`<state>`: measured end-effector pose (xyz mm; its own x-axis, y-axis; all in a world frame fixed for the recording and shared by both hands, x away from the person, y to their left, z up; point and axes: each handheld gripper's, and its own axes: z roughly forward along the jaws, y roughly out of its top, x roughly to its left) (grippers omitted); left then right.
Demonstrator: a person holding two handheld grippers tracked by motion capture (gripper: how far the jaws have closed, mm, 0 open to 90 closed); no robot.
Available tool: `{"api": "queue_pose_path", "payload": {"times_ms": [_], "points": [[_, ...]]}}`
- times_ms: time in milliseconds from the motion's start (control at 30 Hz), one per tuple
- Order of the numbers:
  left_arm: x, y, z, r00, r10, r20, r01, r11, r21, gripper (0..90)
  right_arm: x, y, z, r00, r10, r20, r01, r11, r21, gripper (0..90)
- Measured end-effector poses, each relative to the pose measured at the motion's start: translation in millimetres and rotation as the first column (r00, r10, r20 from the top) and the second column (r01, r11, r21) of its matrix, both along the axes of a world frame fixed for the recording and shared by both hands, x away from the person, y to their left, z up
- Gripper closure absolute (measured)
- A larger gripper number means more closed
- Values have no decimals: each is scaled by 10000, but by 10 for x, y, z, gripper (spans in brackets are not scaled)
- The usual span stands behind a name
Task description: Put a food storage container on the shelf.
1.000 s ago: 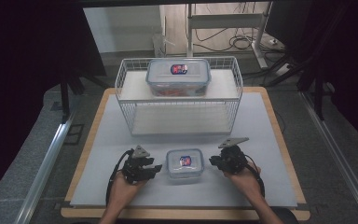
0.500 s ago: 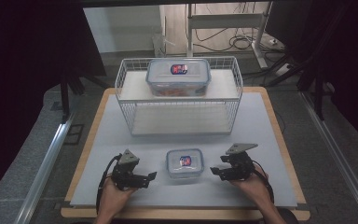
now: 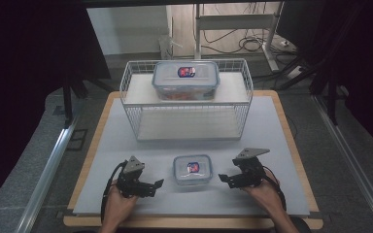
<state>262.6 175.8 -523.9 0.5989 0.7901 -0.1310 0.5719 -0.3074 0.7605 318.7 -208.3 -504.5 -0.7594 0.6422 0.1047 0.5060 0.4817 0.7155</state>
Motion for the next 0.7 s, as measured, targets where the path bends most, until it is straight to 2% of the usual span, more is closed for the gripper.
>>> {"api": "queue_pose_path", "payload": {"times_ms": [100, 200, 400, 467, 533, 700], "points": [[11, 8, 12, 10000, 23, 88, -21, 9998, -199, 29, 4, 10, 4, 10000, 25, -8, -25, 10000, 34, 136], [24, -12, 32, 9999, 5, 160, -1, 9998, -224, 18, 10, 27, 20, 10000, 39, 72, -40, 9999, 101, 118], [77, -73, 68, 9988, -385, -317, 363, 9973, -645, 26, 19, 70, 83, 9999, 126, 103, -129, 9994, 318, 53], [102, -89, 80, 9974, -551, -466, 504, 9940, -969, 24, 26, 77, 99, 10000, 80, -14, -79, 9988, 491, 49], [126, -104, 92, 9952, -778, -595, 688, 9876, -1409, 27, 44, 89, 110, 9996, 108, -265, -90, 9977, 665, 50], [203, -178, 100, 9907, -1115, -775, 969, 9804, -1718, 40, 59, 164, 130, 9982, 353, -482, -326, 9979, 564, 78]]}}
